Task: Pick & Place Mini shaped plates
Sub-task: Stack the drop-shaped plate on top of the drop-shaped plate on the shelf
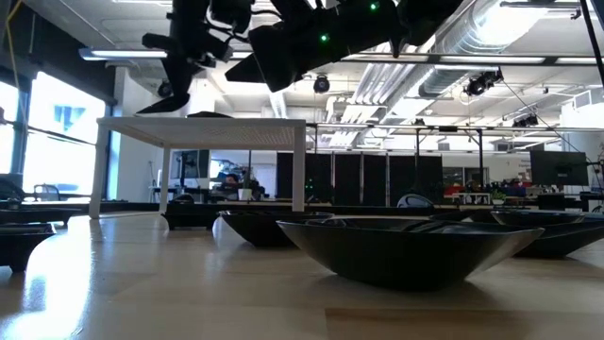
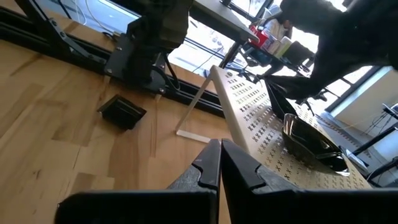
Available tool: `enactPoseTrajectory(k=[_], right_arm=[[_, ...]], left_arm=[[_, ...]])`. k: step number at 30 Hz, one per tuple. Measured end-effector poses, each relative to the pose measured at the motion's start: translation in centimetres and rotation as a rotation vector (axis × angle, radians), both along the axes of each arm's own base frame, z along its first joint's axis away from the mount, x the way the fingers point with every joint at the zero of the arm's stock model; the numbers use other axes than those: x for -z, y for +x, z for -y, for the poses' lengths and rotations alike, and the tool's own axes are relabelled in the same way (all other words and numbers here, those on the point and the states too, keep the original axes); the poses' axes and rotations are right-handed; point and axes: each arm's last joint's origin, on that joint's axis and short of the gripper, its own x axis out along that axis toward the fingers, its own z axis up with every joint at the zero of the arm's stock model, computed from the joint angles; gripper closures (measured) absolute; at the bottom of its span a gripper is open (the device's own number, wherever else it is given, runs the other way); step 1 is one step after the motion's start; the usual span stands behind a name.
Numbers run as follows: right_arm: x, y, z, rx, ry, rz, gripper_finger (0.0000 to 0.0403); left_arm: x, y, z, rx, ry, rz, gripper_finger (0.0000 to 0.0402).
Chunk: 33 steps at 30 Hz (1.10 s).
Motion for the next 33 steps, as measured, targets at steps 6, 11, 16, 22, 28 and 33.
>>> enactPoseTrajectory(k=[6, 11, 16, 22, 28, 33], right_arm=[[0.01, 0.01, -0.06, -0.019, 0.009, 0.001, 0.0402], [0.01, 0.02, -0.07, -0.023, 0.011, 0.001, 0.0401], [0.01, 0.02, -0.07, -0.023, 0.011, 0.001, 0.0402], [0.01, 0.02, -0.07, -0.023, 0.011, 0.001, 0.0402], [0.01, 0.02, -0.07, -0.023, 0.011, 0.001, 0.0402], [0.05, 0.01, -0.07, -0.023, 0.011, -0.003, 0.0401]], left_arm=[[0.91, -0.05, -0.48, -0.011, 0.03, -0.035, 0.0401], [0.91, -0.08, -0.58, -0.044, 0.038, -0.023, 0.04], [0.91, 0.01, -0.56, -0.045, 0.042, -0.016, 0.0369], [0.89, 0.01, -0.62, -0.05, 0.058, -0.02, 0.0315], [0.73, -0.13, -0.68, -0.07, 0.106, -0.034, 0.0301], [-0.07, -0.76, -0.22, -0.123, 0.106, 0.034, 0.0317]])
